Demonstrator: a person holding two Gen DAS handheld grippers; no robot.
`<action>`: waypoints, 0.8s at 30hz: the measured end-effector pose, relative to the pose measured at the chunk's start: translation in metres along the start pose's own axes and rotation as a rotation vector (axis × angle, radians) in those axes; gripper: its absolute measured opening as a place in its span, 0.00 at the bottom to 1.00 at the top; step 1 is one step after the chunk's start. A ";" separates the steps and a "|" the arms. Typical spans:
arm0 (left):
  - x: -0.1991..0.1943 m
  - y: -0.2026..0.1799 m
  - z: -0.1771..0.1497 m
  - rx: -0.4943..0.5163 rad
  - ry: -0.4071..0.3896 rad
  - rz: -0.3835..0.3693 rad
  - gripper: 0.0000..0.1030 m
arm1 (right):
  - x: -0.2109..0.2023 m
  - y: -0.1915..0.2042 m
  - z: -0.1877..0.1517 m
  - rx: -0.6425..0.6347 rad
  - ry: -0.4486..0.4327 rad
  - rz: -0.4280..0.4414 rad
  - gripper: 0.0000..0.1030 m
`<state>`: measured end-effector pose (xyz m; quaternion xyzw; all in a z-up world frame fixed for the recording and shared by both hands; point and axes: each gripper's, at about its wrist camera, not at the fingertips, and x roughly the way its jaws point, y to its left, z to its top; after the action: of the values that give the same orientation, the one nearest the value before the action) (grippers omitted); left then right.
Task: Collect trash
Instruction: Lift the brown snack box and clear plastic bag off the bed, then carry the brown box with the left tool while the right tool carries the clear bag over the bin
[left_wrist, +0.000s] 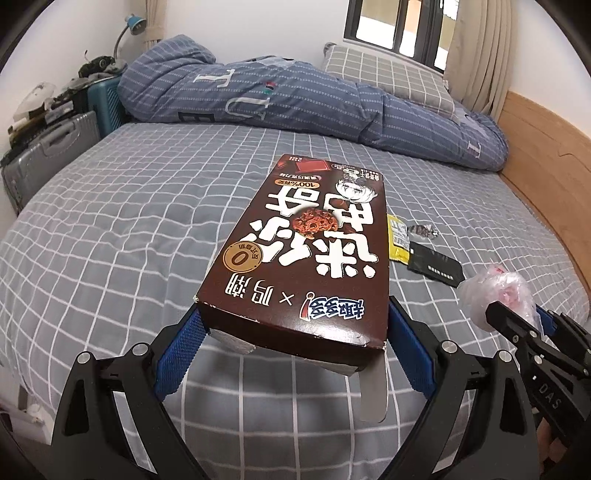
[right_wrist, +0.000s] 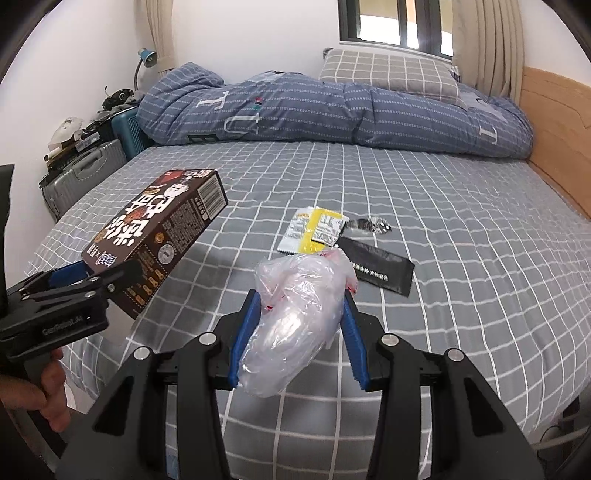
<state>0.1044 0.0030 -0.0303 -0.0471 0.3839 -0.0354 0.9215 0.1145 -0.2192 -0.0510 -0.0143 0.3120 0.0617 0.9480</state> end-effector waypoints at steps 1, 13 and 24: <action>-0.002 0.000 -0.003 -0.002 0.003 -0.001 0.88 | -0.002 0.000 -0.002 0.001 0.001 -0.001 0.41; -0.036 0.000 -0.038 -0.026 0.009 -0.014 0.88 | -0.031 0.006 -0.017 -0.002 -0.001 0.002 0.41; -0.064 -0.002 -0.067 -0.043 0.021 -0.032 0.88 | -0.059 0.010 -0.037 -0.003 0.002 0.011 0.41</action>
<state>0.0113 0.0031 -0.0318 -0.0725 0.3936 -0.0425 0.9154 0.0443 -0.2178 -0.0458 -0.0139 0.3127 0.0671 0.9474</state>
